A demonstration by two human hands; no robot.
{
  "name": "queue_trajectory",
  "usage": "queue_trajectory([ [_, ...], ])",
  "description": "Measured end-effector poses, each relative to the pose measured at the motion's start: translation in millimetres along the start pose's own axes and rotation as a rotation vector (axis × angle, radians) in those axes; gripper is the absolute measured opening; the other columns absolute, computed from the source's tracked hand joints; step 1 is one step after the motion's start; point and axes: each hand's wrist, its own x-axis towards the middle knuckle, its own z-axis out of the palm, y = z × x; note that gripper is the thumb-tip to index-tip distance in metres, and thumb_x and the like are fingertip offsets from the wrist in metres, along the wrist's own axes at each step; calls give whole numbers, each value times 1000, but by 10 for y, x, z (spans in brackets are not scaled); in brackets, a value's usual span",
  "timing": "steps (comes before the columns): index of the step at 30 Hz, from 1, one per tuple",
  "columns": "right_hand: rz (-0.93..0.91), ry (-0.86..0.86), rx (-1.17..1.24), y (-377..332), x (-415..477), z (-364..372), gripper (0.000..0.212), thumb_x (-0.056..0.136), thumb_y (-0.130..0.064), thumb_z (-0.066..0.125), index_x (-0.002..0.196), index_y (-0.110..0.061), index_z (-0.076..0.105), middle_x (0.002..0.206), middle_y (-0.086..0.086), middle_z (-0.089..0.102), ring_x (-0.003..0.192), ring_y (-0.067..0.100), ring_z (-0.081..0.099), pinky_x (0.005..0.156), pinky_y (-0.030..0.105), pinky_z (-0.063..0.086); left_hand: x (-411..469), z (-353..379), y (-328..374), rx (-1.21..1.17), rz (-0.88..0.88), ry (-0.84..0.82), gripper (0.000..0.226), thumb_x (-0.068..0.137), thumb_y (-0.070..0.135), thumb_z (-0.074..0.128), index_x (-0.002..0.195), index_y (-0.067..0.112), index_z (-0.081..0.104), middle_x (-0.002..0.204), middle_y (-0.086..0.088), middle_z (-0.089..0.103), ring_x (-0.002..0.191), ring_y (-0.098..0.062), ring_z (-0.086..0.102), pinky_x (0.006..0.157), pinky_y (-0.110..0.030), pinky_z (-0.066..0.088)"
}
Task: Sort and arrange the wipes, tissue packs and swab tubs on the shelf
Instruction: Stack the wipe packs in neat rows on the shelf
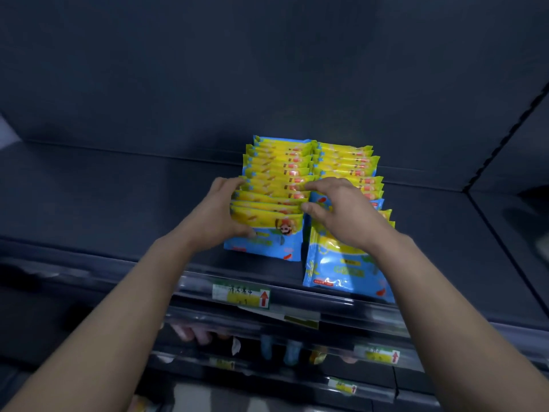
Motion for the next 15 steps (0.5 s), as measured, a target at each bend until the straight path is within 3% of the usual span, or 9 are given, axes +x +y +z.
queue_trajectory([
  [4,17,-53,0,-21,36,4,55,88,-50,54,135,-21,48,140,0,46,132,18,34,105,33,31,75,45,-64,-71,-7,-93,110,60,31,85,145,28,16,147,12,14,131,-9,26,103,-28,34],
  [6,47,-49,-29,-12,62,9,54,88,-47,57,134,-21,49,140,1,47,131,19,35,107,36,32,176,21,-68,100,30,-162,115,59,38,84,147,30,11,152,14,4,140,-11,7,114,-37,20],
  [8,102,-24,-48,-10,84,-5,51,89,-42,58,134,-19,49,139,3,48,130,21,38,106,37,34,276,-19,-32,298,67,-227,117,58,45,82,148,30,7,155,10,2,142,-12,-4,115,-41,7],
  [15,232,2,-73,-100,133,28,47,93,-32,54,137,-18,45,142,4,45,132,23,35,107,37,32,462,-34,82,607,229,-304,107,60,58,74,144,18,22,140,-1,20,131,-21,16,109,-35,13],
])
